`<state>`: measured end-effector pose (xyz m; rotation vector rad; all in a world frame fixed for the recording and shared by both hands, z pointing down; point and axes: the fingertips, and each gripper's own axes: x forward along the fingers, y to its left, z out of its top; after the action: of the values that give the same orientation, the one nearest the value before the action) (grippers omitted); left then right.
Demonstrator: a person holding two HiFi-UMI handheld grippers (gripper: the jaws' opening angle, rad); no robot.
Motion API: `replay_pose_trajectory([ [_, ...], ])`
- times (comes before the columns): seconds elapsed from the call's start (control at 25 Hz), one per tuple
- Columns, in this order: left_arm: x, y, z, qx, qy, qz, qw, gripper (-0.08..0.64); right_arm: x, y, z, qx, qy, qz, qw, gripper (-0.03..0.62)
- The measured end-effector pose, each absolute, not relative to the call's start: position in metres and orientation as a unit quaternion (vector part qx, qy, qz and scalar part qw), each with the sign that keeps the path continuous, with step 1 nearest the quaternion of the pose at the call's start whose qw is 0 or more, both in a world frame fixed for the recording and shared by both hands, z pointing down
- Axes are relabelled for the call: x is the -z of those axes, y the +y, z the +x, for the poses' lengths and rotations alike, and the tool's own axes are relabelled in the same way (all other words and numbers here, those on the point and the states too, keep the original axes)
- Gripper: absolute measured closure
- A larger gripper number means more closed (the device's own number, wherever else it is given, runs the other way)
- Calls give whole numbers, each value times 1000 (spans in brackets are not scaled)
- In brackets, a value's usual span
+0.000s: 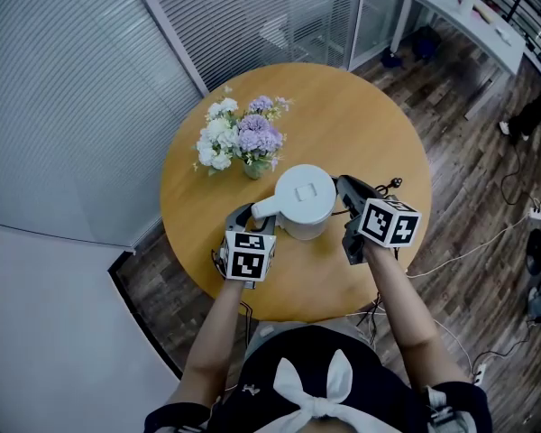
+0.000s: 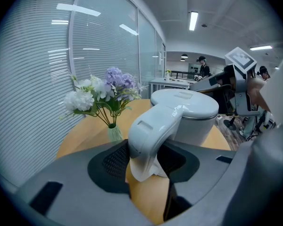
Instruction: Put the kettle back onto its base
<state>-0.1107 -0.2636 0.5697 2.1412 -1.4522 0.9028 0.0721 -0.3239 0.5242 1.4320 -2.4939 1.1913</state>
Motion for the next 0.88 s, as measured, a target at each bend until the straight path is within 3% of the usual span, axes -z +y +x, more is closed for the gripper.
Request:
replay_pose_trajectory([
  [0.24, -572, -260, -109, -321, -522, 766, 195, 370, -526, -321, 72, -382, -805, 453, 2, 555],
  [0.52, -574, -258, -109, -308, -533, 766, 183, 370, -525, -317, 69, -272, -835, 476, 54, 555],
  [0.88, -576, -260, -110, -298, -544, 765, 173, 370, -527, -317, 69, -264, -836, 478, 47, 555],
])
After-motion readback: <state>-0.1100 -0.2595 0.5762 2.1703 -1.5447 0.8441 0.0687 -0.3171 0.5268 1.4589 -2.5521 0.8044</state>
